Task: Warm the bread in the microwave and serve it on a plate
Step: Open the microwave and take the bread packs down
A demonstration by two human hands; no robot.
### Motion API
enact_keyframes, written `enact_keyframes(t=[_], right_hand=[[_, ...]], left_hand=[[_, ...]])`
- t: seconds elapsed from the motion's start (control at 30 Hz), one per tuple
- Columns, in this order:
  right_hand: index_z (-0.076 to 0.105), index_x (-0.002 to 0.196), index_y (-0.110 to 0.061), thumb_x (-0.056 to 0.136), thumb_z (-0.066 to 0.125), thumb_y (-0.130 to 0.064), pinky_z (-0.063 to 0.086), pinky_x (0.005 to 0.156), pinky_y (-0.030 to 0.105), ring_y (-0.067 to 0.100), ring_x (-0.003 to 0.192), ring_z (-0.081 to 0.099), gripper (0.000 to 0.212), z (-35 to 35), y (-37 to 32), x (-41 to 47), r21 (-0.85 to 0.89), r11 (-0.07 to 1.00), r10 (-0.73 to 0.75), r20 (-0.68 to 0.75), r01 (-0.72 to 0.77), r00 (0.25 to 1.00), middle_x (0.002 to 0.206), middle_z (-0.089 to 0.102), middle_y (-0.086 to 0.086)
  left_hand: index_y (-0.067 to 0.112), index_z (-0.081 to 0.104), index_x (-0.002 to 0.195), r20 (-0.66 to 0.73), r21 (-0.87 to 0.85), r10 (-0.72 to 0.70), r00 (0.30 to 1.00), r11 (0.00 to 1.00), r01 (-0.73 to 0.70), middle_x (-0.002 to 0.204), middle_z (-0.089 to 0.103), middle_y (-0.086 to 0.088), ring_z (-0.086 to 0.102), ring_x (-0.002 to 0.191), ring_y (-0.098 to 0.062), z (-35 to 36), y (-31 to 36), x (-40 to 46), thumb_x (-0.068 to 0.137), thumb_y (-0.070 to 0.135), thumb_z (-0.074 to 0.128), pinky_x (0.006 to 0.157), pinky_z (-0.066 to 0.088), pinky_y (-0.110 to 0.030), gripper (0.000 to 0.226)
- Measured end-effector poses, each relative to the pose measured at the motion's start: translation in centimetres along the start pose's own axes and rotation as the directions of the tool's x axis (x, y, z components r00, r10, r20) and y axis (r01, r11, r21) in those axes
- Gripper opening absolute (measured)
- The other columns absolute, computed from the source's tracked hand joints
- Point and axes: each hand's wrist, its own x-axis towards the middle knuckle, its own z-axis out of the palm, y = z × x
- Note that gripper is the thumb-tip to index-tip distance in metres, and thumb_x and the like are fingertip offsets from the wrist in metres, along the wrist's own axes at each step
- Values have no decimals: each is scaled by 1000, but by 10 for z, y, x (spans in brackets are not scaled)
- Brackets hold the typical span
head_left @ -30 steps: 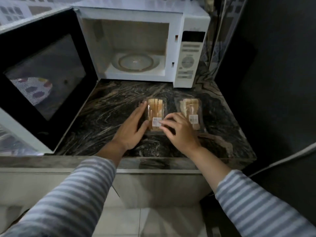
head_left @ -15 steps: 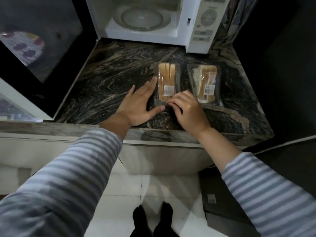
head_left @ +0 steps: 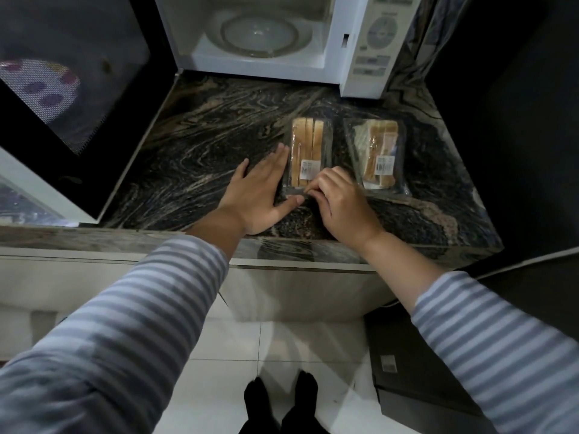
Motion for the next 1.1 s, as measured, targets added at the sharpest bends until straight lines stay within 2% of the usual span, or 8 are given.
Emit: enact_keyframes(t=[0.37, 0.5, 0.7, 0.8, 0.87, 0.93, 1.0, 1.1], right_hand=[[60, 86, 0, 94, 44, -8, 40, 79, 31, 23, 87, 47, 20, 3, 0, 2, 6, 999, 36, -32, -36, 999, 87, 59, 14], [64, 91, 1, 95, 48, -11, 43, 80, 32, 24, 90, 48, 21, 0, -1, 1, -18, 1000, 2, -88, -4, 996, 90, 59, 14], [52, 130, 1, 98, 41, -9, 38, 106, 34, 27, 121, 48, 36, -12, -10, -2, 102, 978, 206, -294, -183, 934, 126, 52, 19], [39, 142, -5, 98, 42, -11, 37, 109, 31, 22, 131, 43, 44, -13, -23, -2, 215, 905, 416, -269, -367, 868, 140, 46, 13], [34, 146, -7, 98, 46, -10, 38, 108, 30, 21, 133, 42, 49, -16, -30, 5, 284, 853, 510, -273, -439, 815, 143, 45, 12], [36, 145, -8, 97, 50, -11, 31, 113, 32, 22, 137, 37, 51, -16, -34, 20, 192, 852, 522, -228, -488, 822, 146, 42, 12], [33, 147, -11, 98, 50, -24, 19, 116, 31, 25, 141, 30, 54, -14, -35, 38, 55, 841, 541, -112, -538, 834, 151, 34, 13], [21, 151, -24, 95, 48, -40, 27, 111, 37, 28, 139, 31, 65, -5, -33, 62, -27, 812, 584, 37, -584, 811, 152, 29, 10]], left_hand=[[23, -16, 151, -4, -36, -30, 1000, 999, 29, 161, -7, 6, 2, 147, -9, 0, 4, 0, 91, 62, 28, 119, 3, -44, 83], [27, -10, 151, -49, -150, -40, 998, 988, 32, 161, -4, 8, 7, 146, -7, -1, 3, 0, 86, 73, 21, 120, 4, -42, 85], [37, -7, 151, -107, -472, -132, 985, 879, 66, 161, 0, 11, 7, 147, -8, -26, 14, 9, 88, 71, 25, 117, 1, -47, 78], [45, -4, 149, -169, -535, -92, 981, 845, -12, 160, 10, 5, 13, 146, -13, -52, 13, 24, 93, 66, 25, 119, 10, -49, 66], [47, 8, 148, -199, -562, -75, 977, 825, -51, 157, 23, 3, 20, 145, -13, -71, 14, 36, 95, 62, 26, 119, 18, -35, 58], [43, 20, 148, -169, -556, -75, 983, 830, -32, 152, 36, 2, 31, 140, -16, -87, 15, 49, 99, 52, 27, 109, 22, -19, 50], [41, 27, 147, -134, -564, -83, 987, 826, -7, 149, 41, 2, 35, 138, -17, -99, 18, 58, 100, 51, 26, 102, 22, -16, 47], [36, 36, 145, -110, -577, -99, 989, 817, 17, 147, 45, 3, 37, 137, -17, -105, 19, 67, 100, 50, 25, 98, 23, -16, 49]])
